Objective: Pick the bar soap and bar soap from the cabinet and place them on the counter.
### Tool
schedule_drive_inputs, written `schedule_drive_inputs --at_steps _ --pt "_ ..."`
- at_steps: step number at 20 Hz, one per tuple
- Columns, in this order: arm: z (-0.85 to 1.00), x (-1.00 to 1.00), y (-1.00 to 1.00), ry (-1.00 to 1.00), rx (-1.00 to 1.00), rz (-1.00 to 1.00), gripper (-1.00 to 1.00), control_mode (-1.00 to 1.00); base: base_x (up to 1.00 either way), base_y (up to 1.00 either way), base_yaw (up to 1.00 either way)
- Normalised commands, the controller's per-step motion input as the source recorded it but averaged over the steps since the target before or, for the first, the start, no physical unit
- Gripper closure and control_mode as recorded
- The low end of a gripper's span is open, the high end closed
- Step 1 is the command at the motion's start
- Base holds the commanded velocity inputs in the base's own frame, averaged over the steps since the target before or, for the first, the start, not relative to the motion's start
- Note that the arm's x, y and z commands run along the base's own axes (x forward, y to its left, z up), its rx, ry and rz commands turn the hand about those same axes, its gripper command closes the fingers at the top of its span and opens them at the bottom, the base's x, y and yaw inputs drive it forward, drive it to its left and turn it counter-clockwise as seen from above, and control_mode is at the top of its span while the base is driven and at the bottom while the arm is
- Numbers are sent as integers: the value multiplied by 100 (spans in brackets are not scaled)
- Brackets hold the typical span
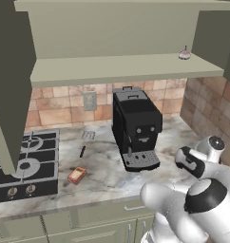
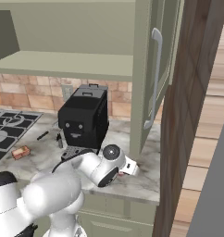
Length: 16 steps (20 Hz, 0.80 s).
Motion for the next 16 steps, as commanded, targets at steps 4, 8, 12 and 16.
schedule_drive_inputs --at_steps 4,8,12,16 --pt "-17 12 0 0 0 0 100 -100 0 0 0" --pt "-18 11 0 0 0 0 100 -100 0 0 0" --pt "-22 11 0 0 0 0 100 -100 0 0 0" --pt "-26 12 0 0 0 0 100 -100 0 0 0"
